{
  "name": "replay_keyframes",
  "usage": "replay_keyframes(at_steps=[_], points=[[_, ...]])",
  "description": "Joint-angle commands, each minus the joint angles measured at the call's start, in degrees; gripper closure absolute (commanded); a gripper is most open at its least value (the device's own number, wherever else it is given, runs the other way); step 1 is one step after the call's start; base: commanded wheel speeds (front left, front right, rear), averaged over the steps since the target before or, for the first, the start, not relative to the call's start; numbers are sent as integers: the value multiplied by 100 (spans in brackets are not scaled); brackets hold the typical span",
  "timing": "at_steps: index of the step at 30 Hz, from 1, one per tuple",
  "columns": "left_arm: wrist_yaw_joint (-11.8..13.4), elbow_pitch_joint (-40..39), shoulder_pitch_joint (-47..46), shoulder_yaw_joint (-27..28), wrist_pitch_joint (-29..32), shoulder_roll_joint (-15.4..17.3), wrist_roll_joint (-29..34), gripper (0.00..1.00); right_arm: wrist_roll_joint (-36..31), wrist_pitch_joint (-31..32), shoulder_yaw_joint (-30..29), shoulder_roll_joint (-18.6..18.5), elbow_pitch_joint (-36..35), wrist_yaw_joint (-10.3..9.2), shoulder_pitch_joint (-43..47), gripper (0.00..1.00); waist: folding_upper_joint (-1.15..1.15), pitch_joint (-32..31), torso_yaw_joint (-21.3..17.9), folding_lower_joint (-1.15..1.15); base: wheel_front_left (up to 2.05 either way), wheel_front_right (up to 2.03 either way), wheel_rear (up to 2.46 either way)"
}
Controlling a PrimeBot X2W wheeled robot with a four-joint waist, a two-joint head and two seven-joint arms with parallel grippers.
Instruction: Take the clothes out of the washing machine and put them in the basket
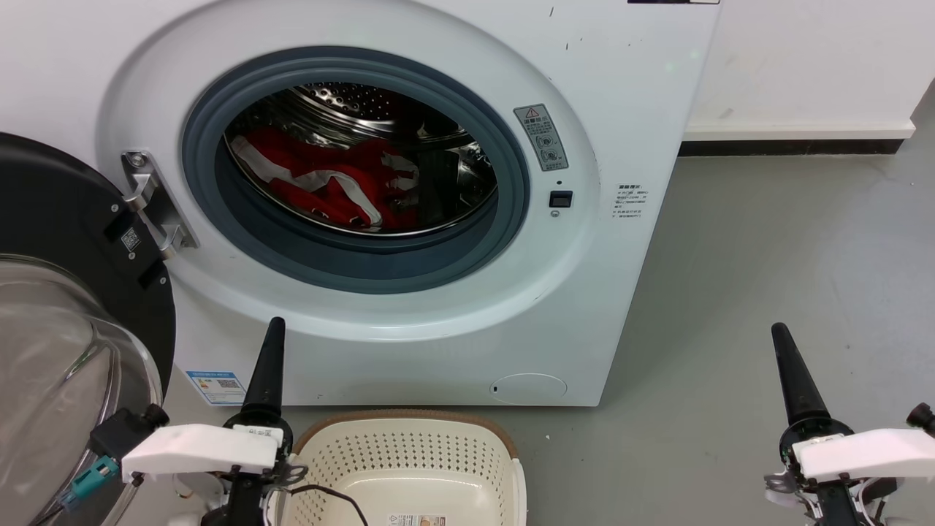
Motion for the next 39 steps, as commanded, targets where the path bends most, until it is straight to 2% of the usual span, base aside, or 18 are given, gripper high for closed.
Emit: replay_keyframes(at_steps=[1, 9, 24, 39], points=[[16, -149, -177, -34, -61, 13, 241, 0, -293, -58, 9, -6, -157, 1, -52, 0, 0, -1, 0, 0, 0, 0, 0], [65, -217, -190, -192, -239, 14, 1239, 0, -1219, -235, 22, -5, -285, 1, 38, 0, 0, -4, 5, 0, 0, 0, 0], [140, -137, -257, -381, -533, 15, 2710, 0, -2610, -467, 87, -4, -436, 1, 192, 0, 0, -26, 24, 0, 0, 0, 0], [177, -52, -296, -422, -789, 20, 3835, 0, -3746, -514, 150, -2, -639, 1, 362, 0, 0, -50, 41, 0, 0, 0, 0]])
